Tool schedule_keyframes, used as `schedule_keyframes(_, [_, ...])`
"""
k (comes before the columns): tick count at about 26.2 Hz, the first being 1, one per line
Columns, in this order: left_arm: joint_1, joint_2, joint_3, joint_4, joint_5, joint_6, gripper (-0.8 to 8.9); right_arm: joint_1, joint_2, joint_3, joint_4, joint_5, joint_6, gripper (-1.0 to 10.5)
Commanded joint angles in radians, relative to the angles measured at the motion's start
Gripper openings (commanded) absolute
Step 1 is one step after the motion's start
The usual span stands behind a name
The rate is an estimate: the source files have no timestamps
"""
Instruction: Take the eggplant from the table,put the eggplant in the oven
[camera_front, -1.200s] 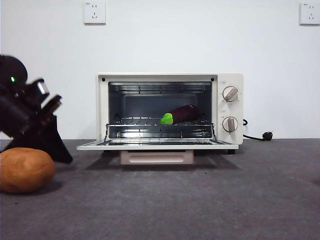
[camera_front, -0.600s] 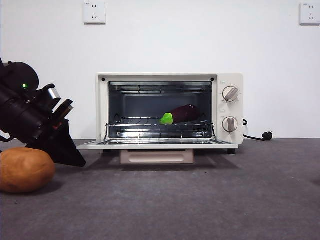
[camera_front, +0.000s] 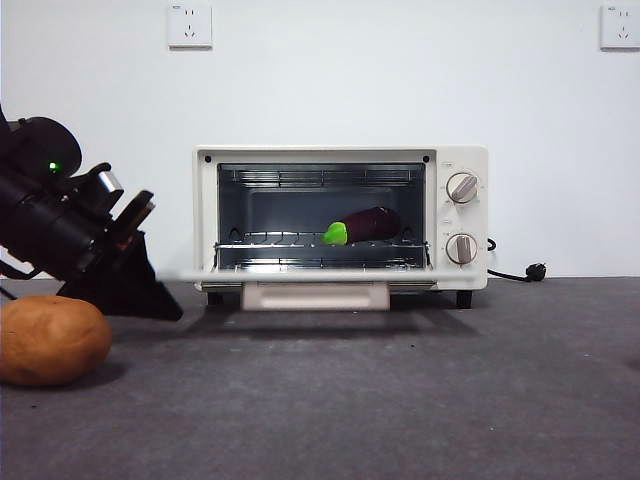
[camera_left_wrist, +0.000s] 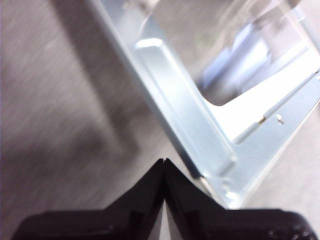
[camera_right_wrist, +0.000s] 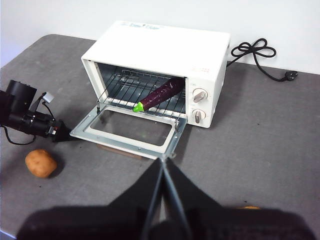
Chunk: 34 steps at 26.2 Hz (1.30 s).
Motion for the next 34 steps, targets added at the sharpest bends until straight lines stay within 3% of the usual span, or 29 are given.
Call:
schedule_keyframes(1, [-0.016,0.006,-0.004,0.060,0.073,-0.054,-0.06,0.002,-0.002,0.002,-0.023,-0.004,0.011,-0.1])
schedule_keyframes(11, [-0.015,0.000,0.032,0.075,0.093,-0.078,-0.06,0.002,-0.002,0.002,-0.023,-0.004,0.010,-0.1])
schedule_keyframes(22, [-0.016,-0.003,0.188,0.071,0.096,-0.121,-0.06,0.002,-0.002,0.002,-0.023,-0.007,0.010,-0.1])
schedule_keyframes(34, [-0.016,-0.003,0.341,0.080,-0.068,-0.120,-0.06,0.002,-0.002,0.002,-0.023,-0.053,0.010,-0.1])
